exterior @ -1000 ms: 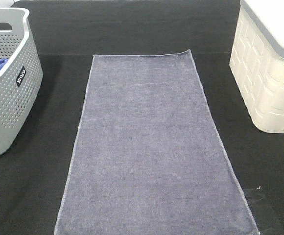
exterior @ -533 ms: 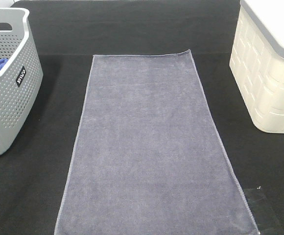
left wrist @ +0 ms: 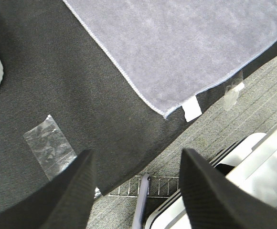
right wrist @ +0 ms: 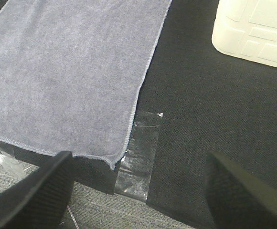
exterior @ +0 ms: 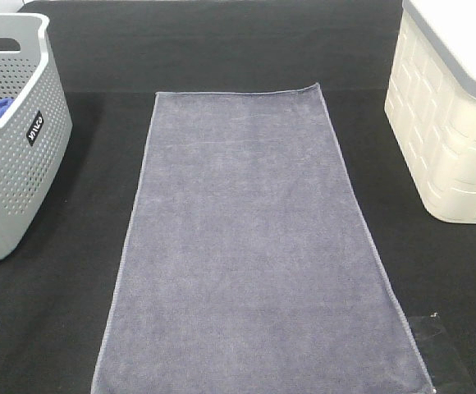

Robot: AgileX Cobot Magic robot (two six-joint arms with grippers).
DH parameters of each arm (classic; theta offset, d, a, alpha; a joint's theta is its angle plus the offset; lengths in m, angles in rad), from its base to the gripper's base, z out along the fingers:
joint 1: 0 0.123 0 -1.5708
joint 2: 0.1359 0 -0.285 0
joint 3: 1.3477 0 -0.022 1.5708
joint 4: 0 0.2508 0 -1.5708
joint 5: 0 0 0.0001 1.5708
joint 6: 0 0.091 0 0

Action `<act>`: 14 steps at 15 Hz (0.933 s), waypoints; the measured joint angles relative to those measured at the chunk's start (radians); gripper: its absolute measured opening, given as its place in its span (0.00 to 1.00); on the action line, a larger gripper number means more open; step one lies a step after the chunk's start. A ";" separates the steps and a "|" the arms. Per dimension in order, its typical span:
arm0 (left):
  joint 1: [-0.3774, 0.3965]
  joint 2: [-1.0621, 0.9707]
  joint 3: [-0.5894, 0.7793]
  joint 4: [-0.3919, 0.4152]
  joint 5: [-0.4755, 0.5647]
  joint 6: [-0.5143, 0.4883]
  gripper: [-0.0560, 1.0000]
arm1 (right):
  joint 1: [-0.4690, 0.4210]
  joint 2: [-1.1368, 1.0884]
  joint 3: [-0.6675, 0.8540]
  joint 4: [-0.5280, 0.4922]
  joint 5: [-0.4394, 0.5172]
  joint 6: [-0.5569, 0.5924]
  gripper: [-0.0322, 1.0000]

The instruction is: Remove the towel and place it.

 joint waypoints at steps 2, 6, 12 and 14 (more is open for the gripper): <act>0.000 0.000 0.000 0.000 0.000 0.000 0.54 | 0.000 0.000 0.000 0.000 0.000 0.000 0.72; 0.000 0.000 0.000 0.000 0.000 0.000 0.54 | 0.000 0.000 0.000 0.000 0.000 0.000 0.72; 0.000 0.000 0.000 0.000 0.000 0.001 0.54 | 0.000 0.000 0.003 0.000 0.000 0.000 0.72; 0.002 -0.008 0.000 0.000 0.000 0.001 0.54 | 0.000 0.000 0.003 0.000 0.000 0.000 0.72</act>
